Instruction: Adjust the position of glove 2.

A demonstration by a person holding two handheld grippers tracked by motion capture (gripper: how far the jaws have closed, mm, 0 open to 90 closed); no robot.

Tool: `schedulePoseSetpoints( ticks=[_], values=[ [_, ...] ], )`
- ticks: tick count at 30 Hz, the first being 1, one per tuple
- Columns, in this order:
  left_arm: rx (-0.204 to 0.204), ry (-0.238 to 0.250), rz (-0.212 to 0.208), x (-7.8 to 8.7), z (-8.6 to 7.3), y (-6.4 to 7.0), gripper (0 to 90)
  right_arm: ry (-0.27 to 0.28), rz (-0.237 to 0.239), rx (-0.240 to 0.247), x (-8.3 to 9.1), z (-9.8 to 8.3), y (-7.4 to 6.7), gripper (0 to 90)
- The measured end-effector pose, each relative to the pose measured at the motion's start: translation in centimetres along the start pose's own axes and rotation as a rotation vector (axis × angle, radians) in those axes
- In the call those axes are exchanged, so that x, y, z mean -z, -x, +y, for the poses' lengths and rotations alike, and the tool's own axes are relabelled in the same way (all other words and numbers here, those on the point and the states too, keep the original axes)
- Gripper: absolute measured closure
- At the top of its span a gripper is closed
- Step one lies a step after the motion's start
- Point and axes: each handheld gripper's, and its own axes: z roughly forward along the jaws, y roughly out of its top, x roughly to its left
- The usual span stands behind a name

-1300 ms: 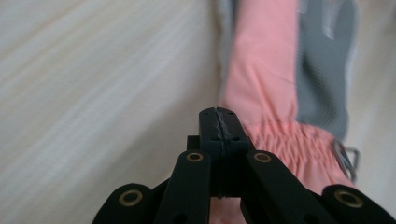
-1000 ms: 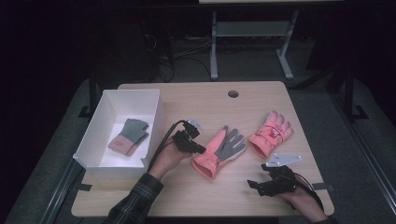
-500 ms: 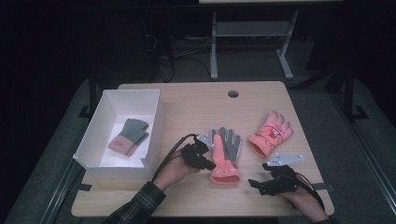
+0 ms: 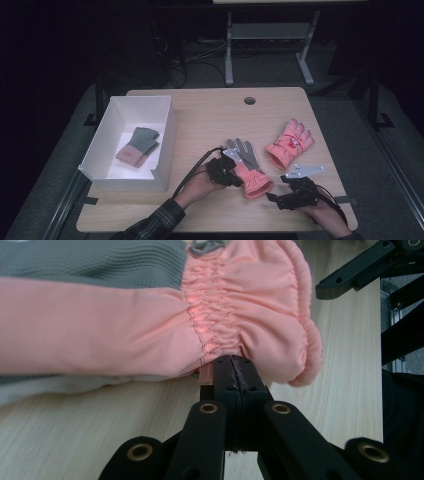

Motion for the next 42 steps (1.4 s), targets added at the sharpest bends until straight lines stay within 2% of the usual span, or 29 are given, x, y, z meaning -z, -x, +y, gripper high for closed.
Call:
schedulePoseSetpoints(
  ticks=[3,6,11,13,17,20,23,24,26,30,32,34,36,40,41,42],
  values=[
    [-0.008,0.001,0.001,-0.1,0.2,0.2,89.6,-0.001,-0.001,0.010,0.0,0.0,0.0,14.3],
    [-0.013,-0.006,0.014,0.1,0.0,0.2,89.5,0.001,0.002,-0.002,0.0,-0.1,0.0,14.3],
    [-0.001,0.017,0.038,1.7,-0.8,0.2,83.7,0.005,0.000,-0.001,0.1,-0.2,0.1,14.3],
    [-0.002,0.026,0.052,2.3,-1.3,0.2,75.7,0.003,-0.005,-0.006,0.1,-0.1,0.1,14.3],
    [0.013,0.052,0.094,3.5,-2.5,0.3,53.6,-0.003,-0.008,-0.002,0.3,-0.1,-0.1,14.1],
    [0.008,0.050,0.134,4.2,-3.6,0.6,43.6,-0.007,-0.010,-0.015,0.5,0.1,0.0,14.0],
    [0.014,0.079,0.174,4.8,-4.8,0.6,32.8,-0.018,-0.035,-0.024,0.9,0.4,0.1,14.0],
    [0.018,0.084,0.181,5.0,-5.2,0.6,29.9,-0.020,-0.046,-0.025,1.1,0.5,0.3,14.0],
    [0.035,0.107,0.194,5.2,-6.0,0.9,26.3,-0.020,-0.032,-0.053,1.5,0.6,0.4,13.8],
    [0.044,0.118,0.202,5.6,-7.3,1.2,22.0,-0.035,-0.036,-0.055,1.4,0.6,0.4,14.8],
    [0.063,0.125,0.201,5.6,-8.0,1.4,20.9,-0.042,-0.043,-0.067,1.5,0.6,0.2,20.4],
    [0.058,0.125,0.207,5.7,-8.5,1.6,20.1,-0.039,-0.060,-0.075,1.7,0.7,0.3,27.9],
    [0.061,0.122,0.214,5.9,-8.8,1.6,17.9,-0.038,-0.066,-0.100,2.0,0.9,0.5,38.9],
    [0.090,0.136,0.216,6.0,-9.1,1.4,14.1,-0.012,-0.085,-0.108,2.3,1.5,1.0,61.9],
    [0.089,0.139,0.216,6.0,-9.1,1.4,13.4,-0.001,-0.084,-0.109,2.4,1.9,1.2,69.8],
    [0.085,0.141,0.219,6.0,-9.1,1.4,13.3,0.001,-0.076,-0.113,2.4,2.2,1.4,74.2]
  ],
)
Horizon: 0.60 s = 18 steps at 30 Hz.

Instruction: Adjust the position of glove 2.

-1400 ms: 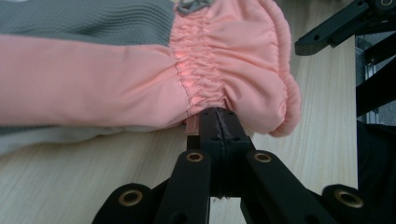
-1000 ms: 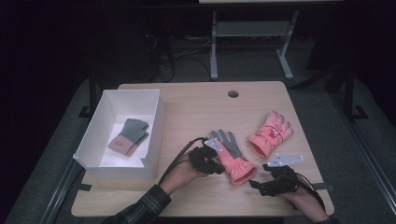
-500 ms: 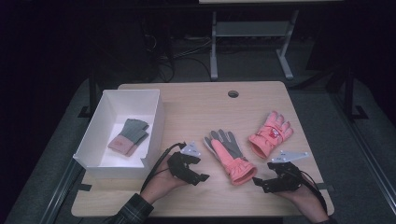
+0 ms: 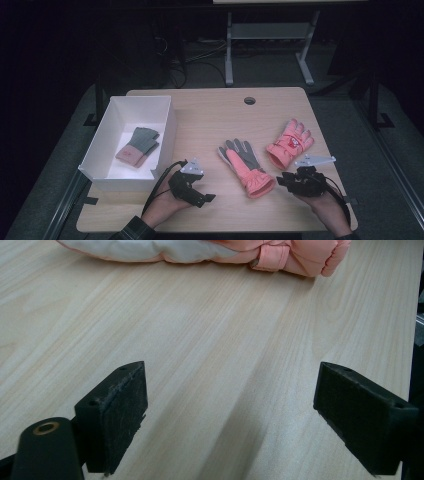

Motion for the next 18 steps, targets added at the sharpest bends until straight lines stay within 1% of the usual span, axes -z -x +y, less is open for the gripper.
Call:
schedulePoseSetpoints(
  ticks=[1,2,4,5,6,7,9,10,11,13,15,16,17,18],
  values=[
    [-0.004,0.001,0.001,0.0,0.0,0.0,13.3,0.002,-0.001,0.004,-0.1,0.4,0.2,80.5],
    [-0.015,0.003,0.000,-0.1,0.0,0.0,13.2,0.009,0.000,0.002,-0.2,0.7,0.3,84.7],
    [-0.024,-0.001,0.005,-0.2,0.0,-0.1,13.1,0.007,0.004,-0.005,-0.5,1.4,0.7,89.9],
    [-0.017,-0.005,-0.004,-0.3,-0.1,-0.1,13.2,0.004,-0.004,0.003,-0.7,1.7,0.9,90.0],
    [-0.013,-0.007,-0.004,-0.4,-0.1,-0.1,13.2,-0.001,-0.006,0.004,-0.8,2.1,1.1,90.0],
    [-0.010,-0.009,-0.007,-0.5,-0.1,-0.1,13.2,0.002,-0.014,0.017,-0.9,2.4,1.4,90.0],
    [-0.012,-0.009,-0.012,-0.6,0.0,-0.1,13.2,0.001,-0.016,0.002,-1.3,3.4,2.2,89.9],
    [-0.009,-0.006,-0.013,-0.7,0.0,0.0,13.2,0.005,-0.008,-0.003,-1.4,3.8,2.6,89.9],
    [-0.005,-0.003,-0.013,-0.8,0.0,0.0,13.2,0.008,-0.011,-0.009,-1.6,4.3,3.0,89.9],
    [-0.013,-0.013,-0.015,-0.8,-0.1,0.0,13.2,0.022,-0.022,-0.013,-1.9,5.1,3.6,89.7],
    [-0.016,-0.022,-0.014,-0.9,-0.1,-0.1,13.3,0.022,-0.028,-0.031,-2.4,6.0,4.3,88.6],
    [-0.013,-0.026,-0.006,-1.0,-0.1,-0.1,13.3,0.026,-0.026,-0.039,-2.6,6.3,4.6,88.7],
    [-0.016,-0.028,-0.008,-1.0,-0.1,-0.2,13.3,0.027,-0.022,-0.047,-3.0,6.8,5.0,88.7],
    [-0.002,-0.016,-0.012,-1.0,-0.1,-0.2,13.4,0.025,-0.033,-0.046,-3.4,7.2,5.3,89.5]
  ],
)
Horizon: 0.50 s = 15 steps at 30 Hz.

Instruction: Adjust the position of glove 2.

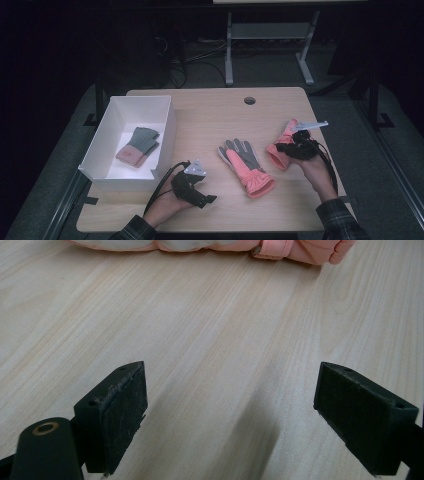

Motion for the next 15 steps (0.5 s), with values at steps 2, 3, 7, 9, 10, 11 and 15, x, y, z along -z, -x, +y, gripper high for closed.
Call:
schedulePoseSetpoints(
  ticks=[2,3,7,9,10,11,15],
  values=[
    [-0.001,0.002,0.000,0.0,0.1,0.0,13.4,0.006,-0.006,-0.008,-0.6,0.7,0.4,89.7],
    [-0.007,-0.004,-0.002,0.0,0.1,-0.1,13.5,-0.006,-0.017,-0.016,-1.2,1.3,0.6,89.8],
    [-0.007,-0.008,-0.004,-0.1,0.1,-0.1,13.5,-0.029,-0.031,-0.017,-3.0,2.4,1.0,89.8],
    [-0.001,-0.006,-0.003,-0.1,0.1,0.0,13.5,-0.040,-0.030,-0.023,-3.8,2.6,1.2,89.8],
    [0.000,-0.002,-0.003,-0.1,0.0,0.0,13.5,-0.054,-0.041,-0.013,-4.3,2.7,1.3,89.8],
    [-0.001,-0.004,-0.003,0.0,0.0,0.0,13.5,-0.065,-0.043,-0.020,-4.5,2.6,1.3,89.9],
    [-0.005,-0.008,-0.005,0.1,0.0,-0.2,13.6,-0.088,-0.049,-0.011,-4.6,2.1,1.3,89.9]
  ],
)
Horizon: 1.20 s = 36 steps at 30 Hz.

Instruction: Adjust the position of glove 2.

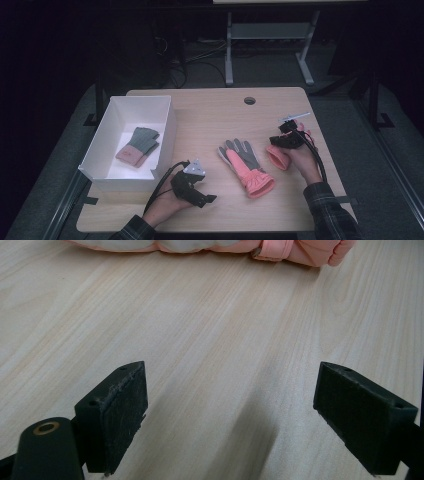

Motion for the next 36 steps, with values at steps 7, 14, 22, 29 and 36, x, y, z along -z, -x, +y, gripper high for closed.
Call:
schedulePoseSetpoints(
  ticks=[7,14,22,29,36],
  values=[
    [0.010,0.010,0.001,0.0,0.0,0.1,13.6,-0.018,0.023,0.019,1.3,-1.6,-0.3,89.8],
    [0.005,0.003,0.000,0.1,0.0,0.0,13.6,-0.040,0.042,0.032,3.1,-3.8,-0.5,89.8],
    [0.010,0.007,-0.002,0.1,0.0,0.1,13.6,-0.051,0.054,0.009,5.6,-6.8,0.2,89.8],
    [0.007,0.004,-0.002,0.1,0.0,0.0,13.6,-0.050,0.047,-0.008,7.6,-8.8,0.8,87.8],
    [0.014,0.007,-0.004,-0.1,0.1,0.1,13.6,0.013,-0.013,-0.036,8.7,-7.4,2.1,67.6]
  ],
)
